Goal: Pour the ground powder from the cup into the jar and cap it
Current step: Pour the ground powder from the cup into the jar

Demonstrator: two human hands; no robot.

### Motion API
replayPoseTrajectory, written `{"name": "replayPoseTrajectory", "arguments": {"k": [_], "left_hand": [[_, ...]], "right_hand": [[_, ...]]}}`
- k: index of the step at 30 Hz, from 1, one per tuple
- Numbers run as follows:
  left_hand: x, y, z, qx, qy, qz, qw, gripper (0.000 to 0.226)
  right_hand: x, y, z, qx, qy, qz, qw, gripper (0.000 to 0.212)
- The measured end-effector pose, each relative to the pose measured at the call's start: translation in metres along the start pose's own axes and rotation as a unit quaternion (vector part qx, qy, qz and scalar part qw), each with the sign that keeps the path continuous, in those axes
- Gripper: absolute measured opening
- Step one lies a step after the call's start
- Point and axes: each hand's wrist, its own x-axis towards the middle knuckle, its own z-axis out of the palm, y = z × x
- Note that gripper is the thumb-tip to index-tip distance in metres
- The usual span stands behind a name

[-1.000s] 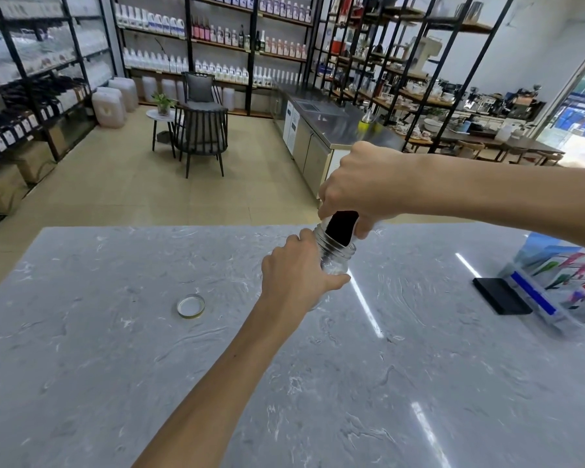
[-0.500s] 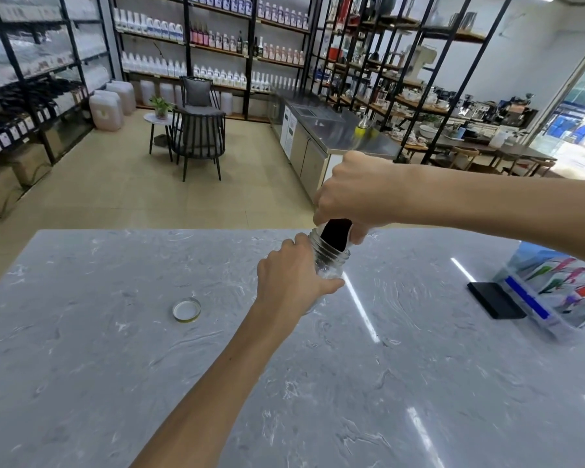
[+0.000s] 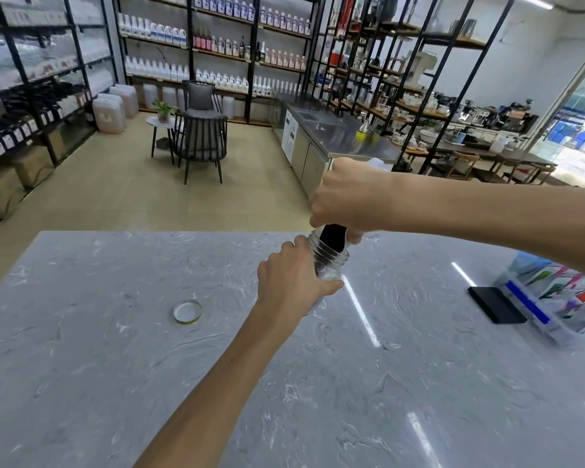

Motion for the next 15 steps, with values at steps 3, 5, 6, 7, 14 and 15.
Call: {"name": "replayPoseTrajectory", "arguments": {"k": [3,5,6,7,14,15], "left_hand": [[-0.0003,-0.0010,0.0000,-0.001,-0.001,-0.005,1.000,0.077],[-0.0005,-0.0018,0.0004,-0.001,-0.001,-0.008,1.000,0.077],[-0.0005,-0.0021,0.0008,-0.001,0.000,-0.009,1.000,0.077],[-0.0005,-0.0023,0.0012,-0.001,0.000,-0.010,1.000,0.077],[0.0012,-0.0004,0.0049,-0.002,-0.009,-0.012,1.000,0.077],[0.0015,-0.0002,0.0053,-0.003,-0.010,-0.011,1.000,0.077]], "right_hand": [[-0.0013,0.0001,-0.0018,0.004,0.002,0.003,1.000,0.042],[-0.0015,-0.0008,-0.0022,0.004,0.002,0.002,1.000,0.042],[-0.0012,-0.0016,-0.0025,0.004,0.003,0.000,1.000,0.043],[-0.0010,-0.0023,-0.0028,0.006,0.003,-0.001,1.000,0.043],[0.0009,-0.0040,-0.0011,0.002,-0.006,0.002,1.000,0.038],[0.0008,-0.0038,-0.0009,0.002,-0.007,0.002,1.000,0.038]]}}
